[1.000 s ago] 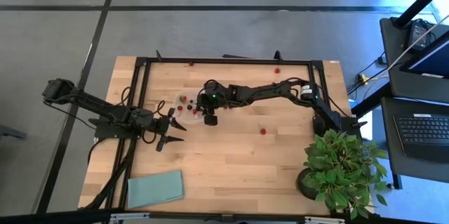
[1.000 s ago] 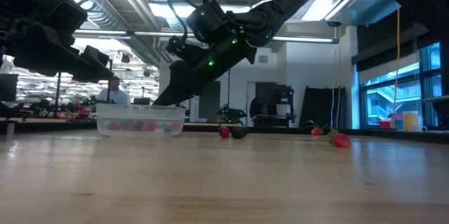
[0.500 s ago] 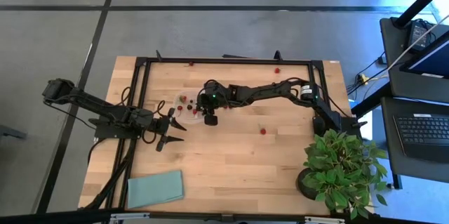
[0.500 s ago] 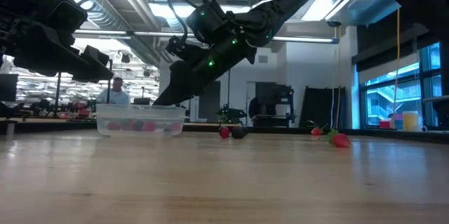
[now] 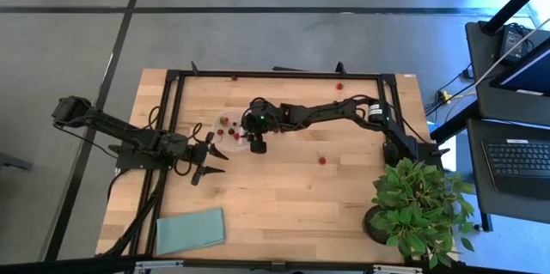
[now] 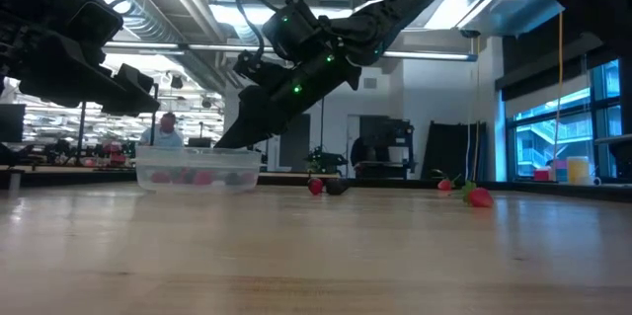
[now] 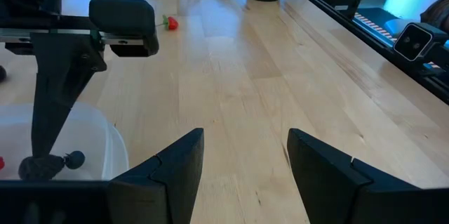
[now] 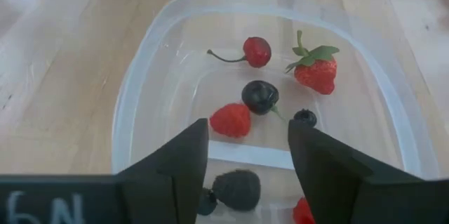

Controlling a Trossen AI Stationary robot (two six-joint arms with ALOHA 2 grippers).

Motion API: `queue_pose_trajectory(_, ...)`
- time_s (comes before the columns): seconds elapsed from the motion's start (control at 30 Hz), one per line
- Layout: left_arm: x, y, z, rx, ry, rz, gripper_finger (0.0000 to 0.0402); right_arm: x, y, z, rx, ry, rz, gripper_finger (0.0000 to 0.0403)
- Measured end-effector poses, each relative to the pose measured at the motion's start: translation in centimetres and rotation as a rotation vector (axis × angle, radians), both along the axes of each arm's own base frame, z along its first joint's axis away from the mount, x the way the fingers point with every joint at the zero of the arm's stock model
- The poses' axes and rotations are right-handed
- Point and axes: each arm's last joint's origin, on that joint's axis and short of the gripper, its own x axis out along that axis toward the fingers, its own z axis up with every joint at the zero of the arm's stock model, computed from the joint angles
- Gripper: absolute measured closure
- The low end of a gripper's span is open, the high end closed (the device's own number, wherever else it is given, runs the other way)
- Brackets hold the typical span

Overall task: Pick and placing Produce into tupperware
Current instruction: Put the bottom red cherry into the transparent container

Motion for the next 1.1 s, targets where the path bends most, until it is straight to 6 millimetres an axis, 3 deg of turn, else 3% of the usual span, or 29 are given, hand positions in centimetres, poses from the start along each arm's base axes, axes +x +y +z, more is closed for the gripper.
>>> queue_pose_trajectory(0.23,0.0,0.0,0.0,-0.001,0.0,0.0,0.0202,-0.4,0.1,0.8,-0.013,0.026,0.012,0.0199)
queue_pose_trajectory(0.53,0.0,0.0,0.0,-0.001,0.005,0.001,0.0202,-3.9,0.2,5.7,0.016,0.207,0.012,0.0199)
queue_pose_trajectory(0.63,0.0,0.0,-0.1,-0.001,0.007,0.001,0.0202,-5.3,-0.1,6.5,0.031,0.273,-0.002,0.0199)
queue_pose_trajectory(0.73,0.0,0.0,-0.1,-0.002,0.008,0.001,0.0202,-6.6,-0.5,6.2,0.042,0.307,-0.019,0.0199)
queue_pose_trajectory(0.9,-0.1,0.0,-0.2,0.0,0.018,0.001,0.0202,-8.2,-1.4,3.9,0.052,0.348,-0.046,0.0199)
queue_pose_trajectory(1.1,-0.1,0.0,-0.2,-0.008,0.027,0.005,0.0202,-8.9,-2.3,2.2,0.045,0.321,-0.068,0.0199)
